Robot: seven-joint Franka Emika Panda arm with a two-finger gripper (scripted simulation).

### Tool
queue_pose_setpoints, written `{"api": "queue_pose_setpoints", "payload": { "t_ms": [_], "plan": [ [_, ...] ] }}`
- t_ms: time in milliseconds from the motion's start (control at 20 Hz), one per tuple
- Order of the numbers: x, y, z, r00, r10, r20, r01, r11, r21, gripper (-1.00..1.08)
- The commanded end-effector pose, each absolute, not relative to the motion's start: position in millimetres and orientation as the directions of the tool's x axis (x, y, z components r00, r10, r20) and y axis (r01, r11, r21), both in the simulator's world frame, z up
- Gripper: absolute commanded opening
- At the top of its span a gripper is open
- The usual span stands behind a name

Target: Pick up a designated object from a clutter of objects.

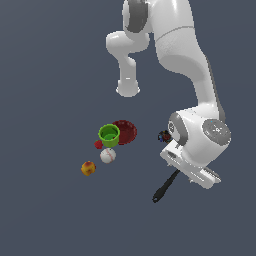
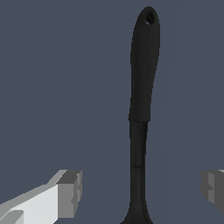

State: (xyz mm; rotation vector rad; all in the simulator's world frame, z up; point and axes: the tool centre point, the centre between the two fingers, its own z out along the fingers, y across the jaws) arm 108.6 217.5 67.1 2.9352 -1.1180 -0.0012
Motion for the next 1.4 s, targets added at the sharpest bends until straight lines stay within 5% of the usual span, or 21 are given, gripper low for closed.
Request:
{"api": "queue_pose_setpoints", "payload": {
  "t_ms": [0, 750, 800, 1350],
  "plan": [
    [109, 217, 64, 0.746, -0.665, 0.0, -0.665, -0.746, 0.001, 1.0],
    [109, 218, 17, 0.744, -0.668, 0.0, -0.668, -0.744, 0.0, 1.0],
    [109, 218, 17, 0.744, -0.668, 0.0, -0.668, -0.744, 0.0, -1.0],
    [109, 217, 17, 0.744, -0.669, 0.0, -0.669, -0.744, 0.001, -1.0]
  ]
}}
